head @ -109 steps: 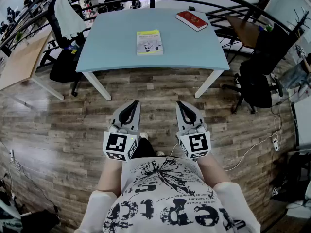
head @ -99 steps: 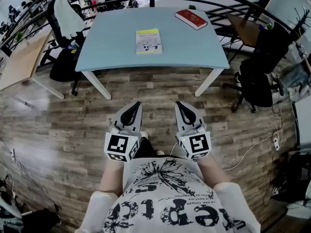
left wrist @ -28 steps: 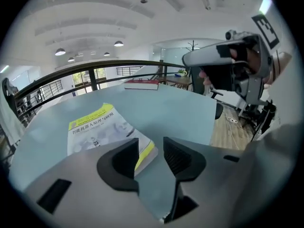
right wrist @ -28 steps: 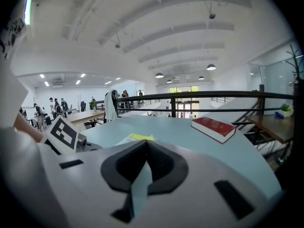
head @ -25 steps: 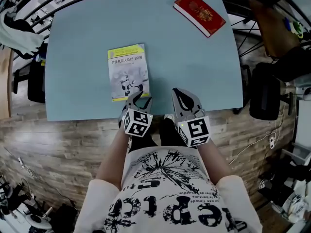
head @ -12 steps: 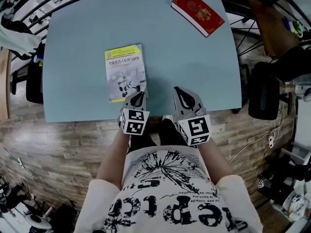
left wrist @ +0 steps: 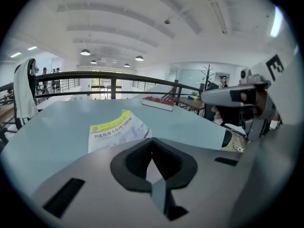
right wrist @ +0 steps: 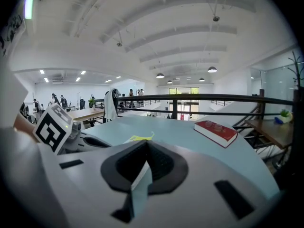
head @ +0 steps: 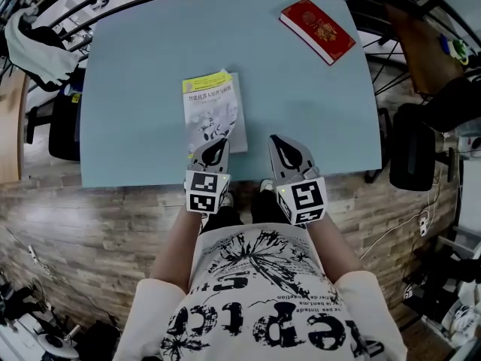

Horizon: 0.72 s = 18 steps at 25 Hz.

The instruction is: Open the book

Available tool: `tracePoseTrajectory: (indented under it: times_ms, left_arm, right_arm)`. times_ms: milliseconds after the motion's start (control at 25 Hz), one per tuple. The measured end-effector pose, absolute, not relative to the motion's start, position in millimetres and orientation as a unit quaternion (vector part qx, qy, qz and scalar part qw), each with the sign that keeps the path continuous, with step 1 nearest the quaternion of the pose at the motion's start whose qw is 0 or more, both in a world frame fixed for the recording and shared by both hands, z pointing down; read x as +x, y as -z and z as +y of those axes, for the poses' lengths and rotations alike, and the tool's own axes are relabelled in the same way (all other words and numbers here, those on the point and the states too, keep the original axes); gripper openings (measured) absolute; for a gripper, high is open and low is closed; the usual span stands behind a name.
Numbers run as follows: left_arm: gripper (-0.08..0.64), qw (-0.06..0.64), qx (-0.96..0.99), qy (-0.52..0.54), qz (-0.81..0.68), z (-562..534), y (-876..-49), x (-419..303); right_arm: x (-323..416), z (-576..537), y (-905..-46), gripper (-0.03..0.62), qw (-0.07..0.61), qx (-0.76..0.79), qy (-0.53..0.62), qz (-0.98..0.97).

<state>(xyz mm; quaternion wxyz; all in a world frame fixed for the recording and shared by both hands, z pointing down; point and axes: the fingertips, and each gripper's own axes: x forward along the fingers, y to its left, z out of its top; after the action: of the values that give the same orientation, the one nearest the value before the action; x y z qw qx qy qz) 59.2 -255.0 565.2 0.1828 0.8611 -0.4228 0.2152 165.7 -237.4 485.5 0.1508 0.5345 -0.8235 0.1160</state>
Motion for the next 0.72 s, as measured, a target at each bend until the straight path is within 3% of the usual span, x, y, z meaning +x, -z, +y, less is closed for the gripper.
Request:
tracePoseTrajectory:
  times_ms: [480, 720]
  left_arm:
    - [0.018, 0.13, 0.863, -0.149, -0.465, -254, -505, -44]
    - [0.018, 0.137, 0.838, -0.149, -0.507, -253, -519, -113]
  right_arm:
    - [75, -225, -472, 0.011, 0.131, 0.53, -0.097, -0.832]
    - [36, -223, -472, 0.011, 0.136, 0.525, -0.089, -0.836]
